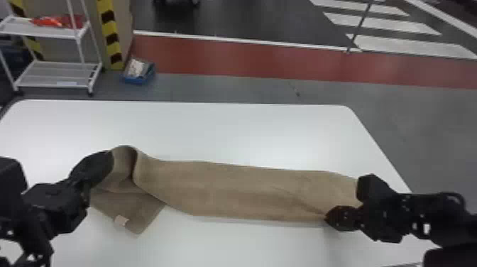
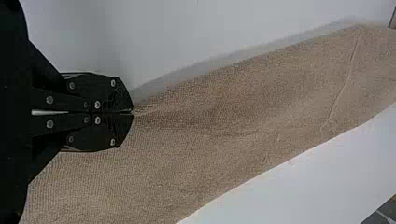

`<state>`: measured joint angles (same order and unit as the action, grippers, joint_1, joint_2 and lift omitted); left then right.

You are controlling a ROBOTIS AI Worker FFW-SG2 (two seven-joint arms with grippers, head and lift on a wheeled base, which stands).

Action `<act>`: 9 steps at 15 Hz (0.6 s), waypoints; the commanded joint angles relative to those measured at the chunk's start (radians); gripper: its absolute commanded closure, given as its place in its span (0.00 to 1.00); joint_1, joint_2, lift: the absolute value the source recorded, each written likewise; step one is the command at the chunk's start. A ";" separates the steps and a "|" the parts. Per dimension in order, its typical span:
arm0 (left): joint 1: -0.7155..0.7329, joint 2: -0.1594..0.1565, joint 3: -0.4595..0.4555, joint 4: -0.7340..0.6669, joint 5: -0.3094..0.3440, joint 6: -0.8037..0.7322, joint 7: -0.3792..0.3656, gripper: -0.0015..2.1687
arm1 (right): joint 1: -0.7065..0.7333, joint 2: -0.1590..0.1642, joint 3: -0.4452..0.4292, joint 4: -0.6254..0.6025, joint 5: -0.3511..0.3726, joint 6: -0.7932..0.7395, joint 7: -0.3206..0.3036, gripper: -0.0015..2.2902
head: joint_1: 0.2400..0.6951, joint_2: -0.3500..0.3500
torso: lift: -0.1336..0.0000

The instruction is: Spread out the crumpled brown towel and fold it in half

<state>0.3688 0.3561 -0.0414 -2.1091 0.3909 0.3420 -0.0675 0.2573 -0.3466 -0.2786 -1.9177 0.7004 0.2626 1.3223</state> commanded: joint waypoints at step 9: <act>-0.024 -0.003 -0.018 0.011 -0.021 0.001 0.000 0.95 | -0.191 -0.101 -0.336 -0.066 -0.716 0.608 0.045 0.57 | 1.00 0.21 | 0.10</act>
<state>0.3519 0.3537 -0.0539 -2.1024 0.3748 0.3419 -0.0675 0.1685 -0.4164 -0.5824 -2.0877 0.0767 0.7439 1.3621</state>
